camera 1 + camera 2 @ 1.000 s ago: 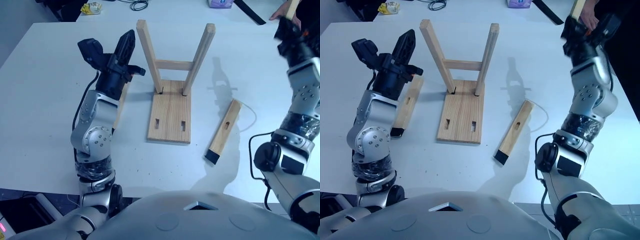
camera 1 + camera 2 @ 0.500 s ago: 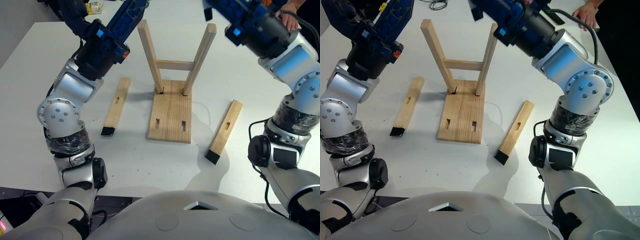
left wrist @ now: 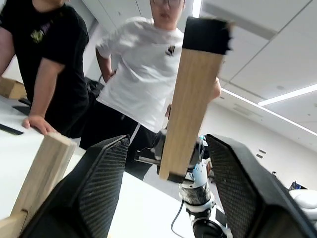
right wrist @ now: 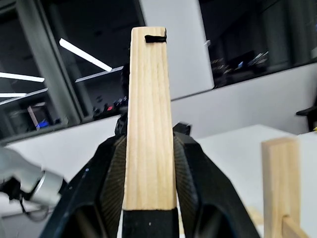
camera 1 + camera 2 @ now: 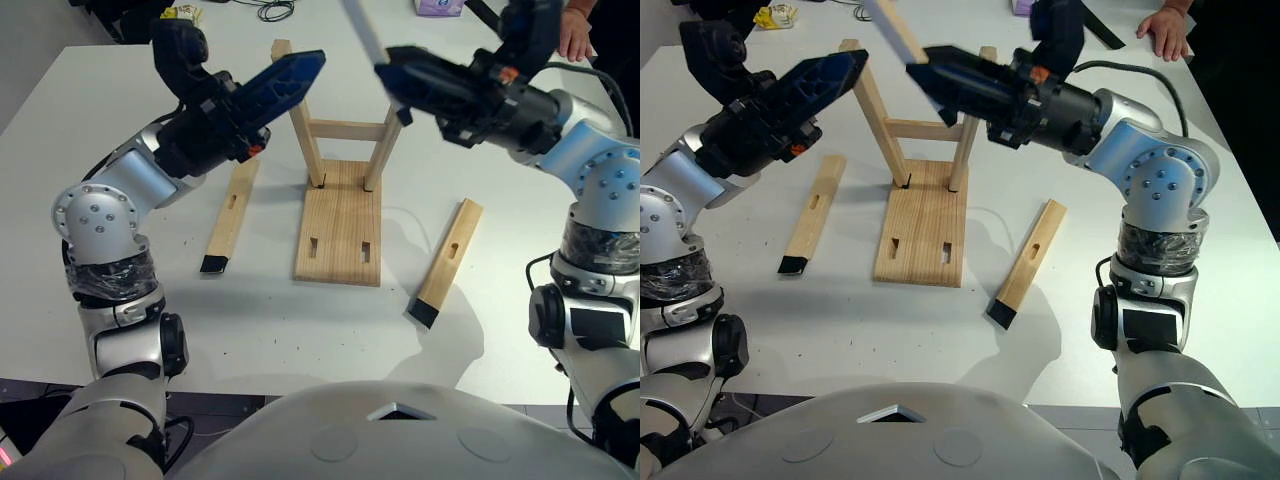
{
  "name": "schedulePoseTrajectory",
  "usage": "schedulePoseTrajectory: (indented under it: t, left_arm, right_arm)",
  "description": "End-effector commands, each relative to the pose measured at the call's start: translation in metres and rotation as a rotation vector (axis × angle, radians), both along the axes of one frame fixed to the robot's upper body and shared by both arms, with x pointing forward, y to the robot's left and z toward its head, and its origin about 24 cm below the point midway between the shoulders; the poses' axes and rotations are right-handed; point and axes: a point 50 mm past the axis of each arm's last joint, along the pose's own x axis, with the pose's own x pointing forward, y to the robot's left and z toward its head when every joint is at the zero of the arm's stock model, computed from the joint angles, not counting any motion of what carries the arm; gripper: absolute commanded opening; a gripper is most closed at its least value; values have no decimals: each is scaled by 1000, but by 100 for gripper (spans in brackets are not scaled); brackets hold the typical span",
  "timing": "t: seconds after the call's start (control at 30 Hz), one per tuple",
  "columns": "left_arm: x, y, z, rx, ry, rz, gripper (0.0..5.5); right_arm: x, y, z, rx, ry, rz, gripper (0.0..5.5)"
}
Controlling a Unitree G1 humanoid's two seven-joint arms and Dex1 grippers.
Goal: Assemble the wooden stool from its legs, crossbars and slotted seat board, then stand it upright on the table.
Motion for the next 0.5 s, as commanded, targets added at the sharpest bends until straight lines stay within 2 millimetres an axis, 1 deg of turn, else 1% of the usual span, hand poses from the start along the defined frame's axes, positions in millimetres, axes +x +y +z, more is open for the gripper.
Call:
schedulePoseTrajectory:
  t: [0.03,0.23,0.5]
  left_arm:
    - [0,-3,2,37,-21,-26,289]
    - [-4,-4,2,43,-50,-38,289]
    - [-16,-10,-6,51,-60,-75,289]
  right_arm:
    - [-2,1,-9,-62,-15,54,131]
    - [-1,-1,-15,-104,-9,91,131]
    - [-2,2,-16,-140,-5,147,131]
